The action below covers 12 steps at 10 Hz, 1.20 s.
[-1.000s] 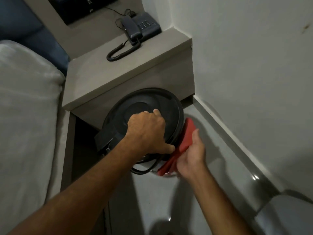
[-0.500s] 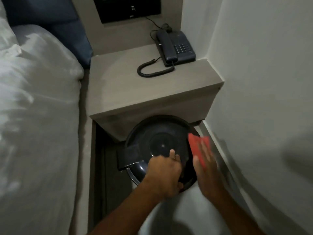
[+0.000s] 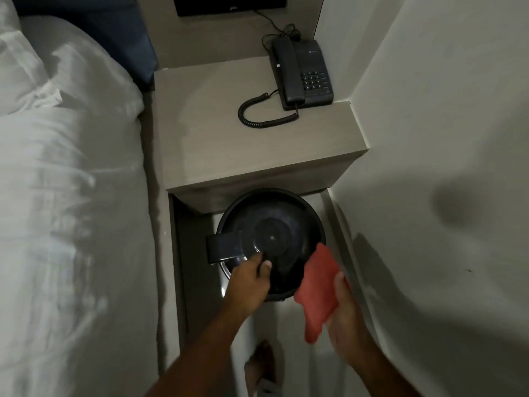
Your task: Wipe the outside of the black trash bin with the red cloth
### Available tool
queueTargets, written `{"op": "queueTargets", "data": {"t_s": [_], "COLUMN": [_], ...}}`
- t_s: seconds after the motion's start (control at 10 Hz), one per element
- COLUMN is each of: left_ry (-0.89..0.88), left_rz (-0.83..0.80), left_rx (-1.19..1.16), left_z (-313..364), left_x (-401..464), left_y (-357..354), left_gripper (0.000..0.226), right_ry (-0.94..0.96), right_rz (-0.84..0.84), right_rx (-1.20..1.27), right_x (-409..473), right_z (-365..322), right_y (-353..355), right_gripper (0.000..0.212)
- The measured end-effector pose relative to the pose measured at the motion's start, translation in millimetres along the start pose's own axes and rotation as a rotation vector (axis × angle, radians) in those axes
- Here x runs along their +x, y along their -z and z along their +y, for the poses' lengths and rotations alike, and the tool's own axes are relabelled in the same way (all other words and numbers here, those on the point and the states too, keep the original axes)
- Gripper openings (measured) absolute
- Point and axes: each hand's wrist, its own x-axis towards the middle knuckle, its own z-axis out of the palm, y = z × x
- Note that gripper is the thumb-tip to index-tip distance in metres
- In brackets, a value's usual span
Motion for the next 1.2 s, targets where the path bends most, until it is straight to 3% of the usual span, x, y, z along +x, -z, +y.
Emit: {"op": "queueTargets", "data": {"t_s": [0.1, 0.2, 0.3, 0.4, 0.5, 0.6, 0.7, 0.8, 1.0, 1.1, 1.2], "left_ry": [0.215, 0.408, 0.41, 0.283, 0.172, 0.116, 0.1, 0.136, 0.229, 0.174, 0.022], "left_rz": [0.005, -0.143, -0.127, 0.064, 0.205, 0.277, 0.336, 0.428, 0.458, 0.469, 0.492], "left_rx": [-0.473, -0.984, -1.307, -1.214, -0.925, -0.675, -0.479, -0.385, -0.341, -0.124, 0.163], "left_z": [14, 33, 44, 53, 62, 69, 68, 61, 44, 40, 65], "left_x": [-26, -38, -33, -10, 21, 58, 104, 146, 192, 182, 158], "left_y": [12, 29, 61, 102, 134, 156, 170, 177, 192, 205, 226], "left_gripper": [0.025, 0.038, 0.049, 0.057, 0.048, 0.049, 0.061, 0.062, 0.05, 0.033, 0.048], "right_ry": [-0.055, -0.105, -0.1, 0.035, 0.148, 0.175, 0.251, 0.138, 0.096, 0.102, 0.197], "right_rz": [-0.049, -0.171, -0.282, -0.154, 0.051, 0.096, 0.042, -0.095, -0.248, -0.224, -0.117], "right_rx": [0.193, 0.383, 0.41, 0.135, -0.425, -0.65, -0.823, -0.826, -0.934, -1.165, -1.504], "right_x": [0, -2, 9, 40, 78, 110, 151, 184, 217, 219, 202], "right_z": [-37, -75, -102, -130, -153, -165, -168, -166, -163, -161, -176], "right_y": [-34, -72, -97, -113, -119, -136, -158, -178, -209, -214, -217], "right_gripper": [0.065, 0.053, 0.047, 0.02, 0.026, 0.039, 0.03, 0.033, 0.06, 0.067, 0.06]}}
